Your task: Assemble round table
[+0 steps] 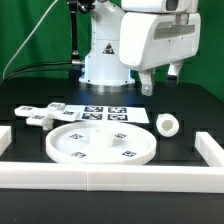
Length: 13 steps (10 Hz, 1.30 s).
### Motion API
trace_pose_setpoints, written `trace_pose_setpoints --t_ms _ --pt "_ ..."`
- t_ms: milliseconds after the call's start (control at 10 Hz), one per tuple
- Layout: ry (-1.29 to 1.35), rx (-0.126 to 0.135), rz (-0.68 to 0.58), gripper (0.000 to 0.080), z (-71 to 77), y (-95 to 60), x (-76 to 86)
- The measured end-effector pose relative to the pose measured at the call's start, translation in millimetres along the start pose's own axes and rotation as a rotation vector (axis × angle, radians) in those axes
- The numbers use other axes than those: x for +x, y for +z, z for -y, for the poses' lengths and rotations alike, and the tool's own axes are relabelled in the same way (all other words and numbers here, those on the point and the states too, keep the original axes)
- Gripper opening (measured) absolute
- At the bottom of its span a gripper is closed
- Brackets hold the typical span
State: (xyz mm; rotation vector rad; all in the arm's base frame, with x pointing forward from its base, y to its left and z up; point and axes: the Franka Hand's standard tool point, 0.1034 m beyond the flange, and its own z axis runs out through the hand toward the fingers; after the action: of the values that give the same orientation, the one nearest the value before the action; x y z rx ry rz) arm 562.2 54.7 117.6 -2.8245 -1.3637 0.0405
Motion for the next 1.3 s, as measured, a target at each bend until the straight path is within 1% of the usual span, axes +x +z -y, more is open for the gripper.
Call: trace_pose_setpoints --t_ms 400,500,600,700,900,1000,1100,1200,1300 --pt "0.000 0.001 0.000 0.0649 0.1 0.4 -0.1" --pt "-0.039 -0.004 -0.008 0.0649 -2.1 3.2 -2.8" --pt "-0.091 -0.011 -0.022 0.0649 -7.3 16.0 -19.4" --pt "-0.134 -0.012 -0.025 0.0649 -11.1 28.3 -38.6" --pt "-0.194 -0.023 -0.038 0.0649 -21.7 50.6 -62.4" --pt "-0.205 -0.018 -0.039 0.0649 -28.8 61.2 -73.6" --pt "-0.212 -0.016 -0.040 0.0649 -33.8 70.2 -80.6" --pt "-0.213 -0.005 -0.037 0.0649 -37.6 79.7 -86.2" --pt "-0.209 -0.003 -0.039 0.0649 -41.7 87.3 -87.8"
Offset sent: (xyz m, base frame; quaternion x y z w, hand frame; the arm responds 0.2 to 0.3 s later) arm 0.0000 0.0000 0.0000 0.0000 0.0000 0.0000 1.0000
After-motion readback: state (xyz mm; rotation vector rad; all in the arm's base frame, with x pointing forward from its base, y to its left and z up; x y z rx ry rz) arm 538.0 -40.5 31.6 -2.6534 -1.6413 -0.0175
